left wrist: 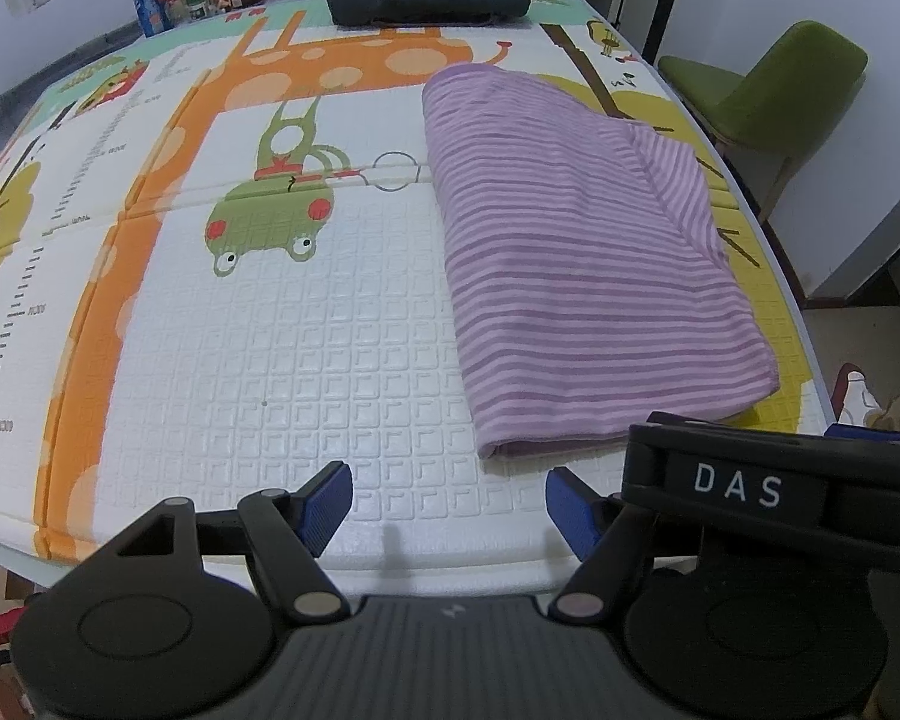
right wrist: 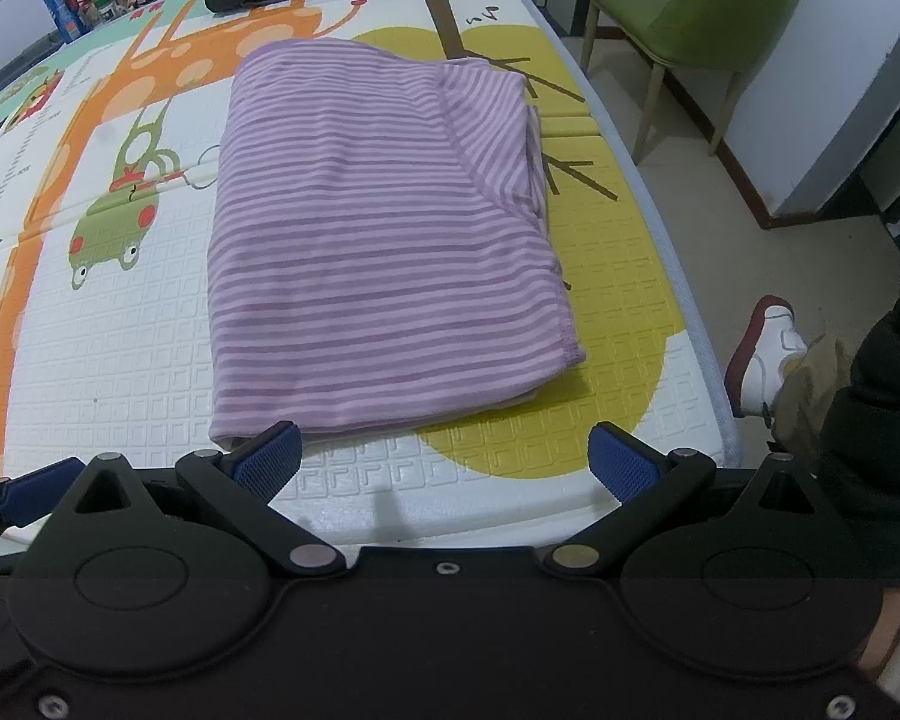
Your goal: Fold clothes
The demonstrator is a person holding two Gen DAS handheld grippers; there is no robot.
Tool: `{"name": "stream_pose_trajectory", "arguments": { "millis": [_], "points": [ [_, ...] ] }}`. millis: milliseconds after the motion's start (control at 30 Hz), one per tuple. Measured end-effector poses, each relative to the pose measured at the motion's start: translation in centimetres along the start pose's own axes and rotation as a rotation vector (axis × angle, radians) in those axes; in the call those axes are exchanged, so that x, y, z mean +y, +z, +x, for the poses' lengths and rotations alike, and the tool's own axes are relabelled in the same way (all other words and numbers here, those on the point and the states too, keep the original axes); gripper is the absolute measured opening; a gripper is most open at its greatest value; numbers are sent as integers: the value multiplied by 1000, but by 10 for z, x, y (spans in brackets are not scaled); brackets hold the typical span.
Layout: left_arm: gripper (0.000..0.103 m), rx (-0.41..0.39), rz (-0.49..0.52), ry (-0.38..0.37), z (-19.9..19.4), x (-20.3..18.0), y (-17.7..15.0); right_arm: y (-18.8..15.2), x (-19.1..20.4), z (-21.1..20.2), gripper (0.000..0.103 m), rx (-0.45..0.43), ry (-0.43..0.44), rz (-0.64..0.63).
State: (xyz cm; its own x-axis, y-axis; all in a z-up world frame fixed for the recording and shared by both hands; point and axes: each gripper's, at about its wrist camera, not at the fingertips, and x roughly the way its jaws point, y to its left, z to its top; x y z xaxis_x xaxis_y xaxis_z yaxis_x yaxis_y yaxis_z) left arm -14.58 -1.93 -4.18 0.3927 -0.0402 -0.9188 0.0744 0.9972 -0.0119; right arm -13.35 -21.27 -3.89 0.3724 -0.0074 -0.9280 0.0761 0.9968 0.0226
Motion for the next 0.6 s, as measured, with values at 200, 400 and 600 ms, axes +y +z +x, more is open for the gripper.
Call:
{"name": "stream_pose_trajectory", "arguments": {
  "millis": [200, 400, 600],
  "points": [
    [73, 4, -5, 7, 2, 0, 2, 1, 0, 1, 102, 1, 2, 2],
    [74, 14, -14, 8, 6, 2, 4, 1, 0, 2, 102, 1, 1, 2],
    [74, 18, -11, 7, 7, 2, 5, 2, 0, 5, 102, 4, 0, 3]
  ]
}}
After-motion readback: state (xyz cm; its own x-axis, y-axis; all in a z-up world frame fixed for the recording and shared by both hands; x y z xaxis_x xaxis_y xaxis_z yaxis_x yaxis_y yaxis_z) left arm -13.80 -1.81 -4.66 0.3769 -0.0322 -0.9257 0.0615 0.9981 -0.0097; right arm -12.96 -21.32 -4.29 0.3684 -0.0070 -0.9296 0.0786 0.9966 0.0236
